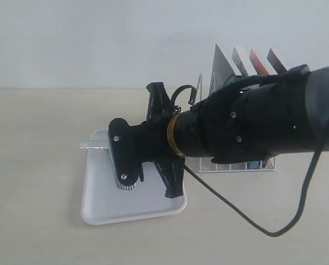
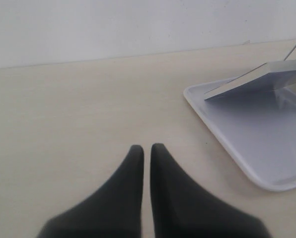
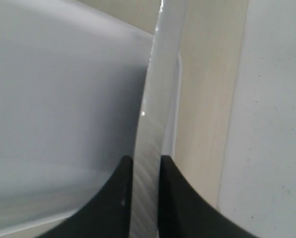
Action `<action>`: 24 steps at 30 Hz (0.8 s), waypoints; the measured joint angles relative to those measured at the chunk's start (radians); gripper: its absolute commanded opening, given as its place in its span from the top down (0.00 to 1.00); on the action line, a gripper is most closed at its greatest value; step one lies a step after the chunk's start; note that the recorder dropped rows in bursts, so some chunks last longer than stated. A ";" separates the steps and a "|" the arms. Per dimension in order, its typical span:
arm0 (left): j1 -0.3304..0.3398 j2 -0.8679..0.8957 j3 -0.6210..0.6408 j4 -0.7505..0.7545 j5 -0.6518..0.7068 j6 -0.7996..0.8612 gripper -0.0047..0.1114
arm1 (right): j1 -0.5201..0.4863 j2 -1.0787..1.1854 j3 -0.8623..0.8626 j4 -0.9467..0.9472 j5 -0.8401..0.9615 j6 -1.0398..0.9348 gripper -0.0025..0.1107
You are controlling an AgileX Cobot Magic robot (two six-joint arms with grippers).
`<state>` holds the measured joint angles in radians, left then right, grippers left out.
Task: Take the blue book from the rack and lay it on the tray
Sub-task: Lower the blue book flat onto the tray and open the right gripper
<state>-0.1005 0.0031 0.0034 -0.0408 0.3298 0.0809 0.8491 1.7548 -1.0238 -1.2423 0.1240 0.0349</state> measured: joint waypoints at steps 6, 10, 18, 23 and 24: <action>0.000 0.000 0.000 0.000 0.000 0.000 0.92 | -0.023 0.000 0.000 -0.002 -0.041 0.002 0.96; 0.000 0.000 0.000 0.000 0.000 0.000 0.92 | -0.046 0.000 0.000 -0.004 -0.066 0.004 0.91; 0.000 0.000 0.000 0.000 0.000 0.000 0.92 | -0.050 0.002 0.000 0.008 -0.084 0.010 0.84; 0.000 0.000 0.000 0.000 0.000 0.000 0.92 | -0.050 0.005 0.000 0.025 -0.093 0.033 0.65; 0.000 0.000 0.000 0.000 0.000 0.000 0.92 | -0.050 0.005 0.000 0.027 -0.094 0.051 0.61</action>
<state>-0.1005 0.0031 0.0034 -0.0408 0.3298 0.0809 0.7988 1.7600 -1.0238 -1.2152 0.0304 0.0855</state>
